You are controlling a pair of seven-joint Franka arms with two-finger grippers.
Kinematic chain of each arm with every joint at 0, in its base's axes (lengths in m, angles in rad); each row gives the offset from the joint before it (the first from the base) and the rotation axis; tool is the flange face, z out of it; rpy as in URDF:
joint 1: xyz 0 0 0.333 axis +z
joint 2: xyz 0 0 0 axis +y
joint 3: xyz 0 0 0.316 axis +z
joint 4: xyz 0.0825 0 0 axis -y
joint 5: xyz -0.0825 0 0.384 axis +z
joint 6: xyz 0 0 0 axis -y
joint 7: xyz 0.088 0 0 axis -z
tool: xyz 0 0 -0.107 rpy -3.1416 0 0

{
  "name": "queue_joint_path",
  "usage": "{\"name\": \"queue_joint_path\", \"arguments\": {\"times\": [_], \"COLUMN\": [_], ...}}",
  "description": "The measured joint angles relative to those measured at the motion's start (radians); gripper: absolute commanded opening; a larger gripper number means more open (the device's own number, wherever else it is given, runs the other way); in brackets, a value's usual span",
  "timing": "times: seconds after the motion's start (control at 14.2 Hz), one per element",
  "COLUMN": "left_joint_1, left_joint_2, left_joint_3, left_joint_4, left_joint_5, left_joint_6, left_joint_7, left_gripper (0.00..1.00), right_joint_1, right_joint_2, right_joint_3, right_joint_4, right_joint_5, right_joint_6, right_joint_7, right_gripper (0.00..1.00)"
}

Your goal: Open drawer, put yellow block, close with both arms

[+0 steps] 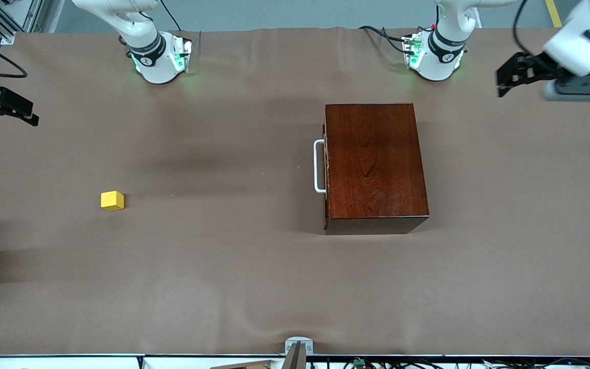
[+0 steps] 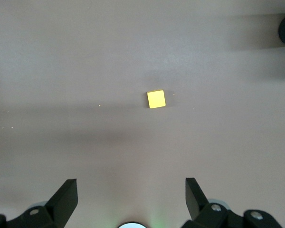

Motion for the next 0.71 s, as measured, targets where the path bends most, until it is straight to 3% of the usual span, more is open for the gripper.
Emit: {"name": "queue_joint_path", "arguments": {"times": [0.42, 0.71], "left_joint_1": [-0.026, -0.176], "left_joint_2": [0.103, 0.225], "left_joint_3": [-0.184, -0.209], "left_joint_4": [0.0, 0.0], "left_joint_5": [0.0, 0.001], "left_joint_6": [0.059, 0.177], "left_joint_7": [-0.119, -0.308], "left_gripper": [1.0, 1.0], "right_joint_1": [-0.001, -0.001], "right_joint_2": [0.011, 0.018], "right_joint_3": [-0.007, -0.008], "right_joint_4": [0.001, 0.003], "right_joint_5": [-0.001, -0.001], "right_joint_6": [0.002, 0.003], "right_joint_7": [0.0, 0.0], "right_gripper": [1.0, 1.0]}}
